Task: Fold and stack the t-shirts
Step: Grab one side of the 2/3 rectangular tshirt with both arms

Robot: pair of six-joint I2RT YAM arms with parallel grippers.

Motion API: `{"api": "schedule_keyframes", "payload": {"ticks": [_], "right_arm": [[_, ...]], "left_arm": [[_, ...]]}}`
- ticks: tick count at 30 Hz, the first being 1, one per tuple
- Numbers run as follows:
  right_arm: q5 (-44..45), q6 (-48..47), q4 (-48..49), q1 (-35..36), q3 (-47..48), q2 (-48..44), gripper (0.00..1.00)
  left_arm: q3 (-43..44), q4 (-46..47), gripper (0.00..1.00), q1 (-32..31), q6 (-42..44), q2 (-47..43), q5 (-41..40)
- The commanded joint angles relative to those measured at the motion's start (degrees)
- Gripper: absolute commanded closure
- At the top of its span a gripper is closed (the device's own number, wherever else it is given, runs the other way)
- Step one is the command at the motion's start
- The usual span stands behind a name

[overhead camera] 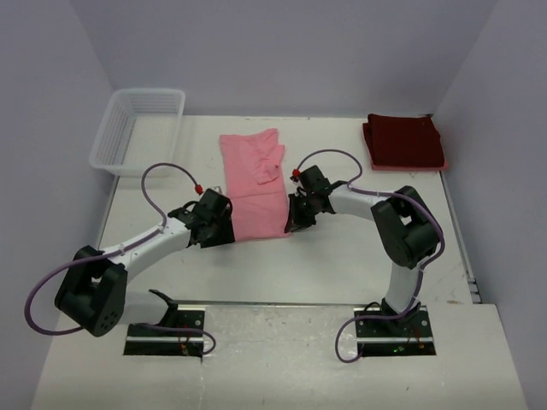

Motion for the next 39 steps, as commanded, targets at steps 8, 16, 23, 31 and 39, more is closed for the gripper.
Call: {"api": "schedule_keyframes", "payload": {"ticks": [8,16,23,31,39], "right_arm": [[1.9,-0.8,-0.1,0.8,-1.2,-2.3,1.0],[1.9,-0.7,0.1,0.8,-1.8,-2.4,1.0],[2.0,-0.6,0.1,0.8,-1.9,-2.7,1.0],[3.3,-0.7,-1.7,1.5,-2.0,-3.8,1.0],[12.5,0.1,-6.1,7.0,-4.8,-12.8,1.0]], "left_arm": [[0.7,9.5,0.42,0.8,-0.7,7.1,6.1],[-0.1,11.8,0.47,1.6,-0.3,11.8,7.0],[-1.0,13.5,0.64,3.5,0.3,12.6,8.0],[-4.2,13.3,1.0,3.5,-0.2,7.3,10.3],[-9.8,7.5,1.0,1.2,-1.2,-8.0,12.7]]}}
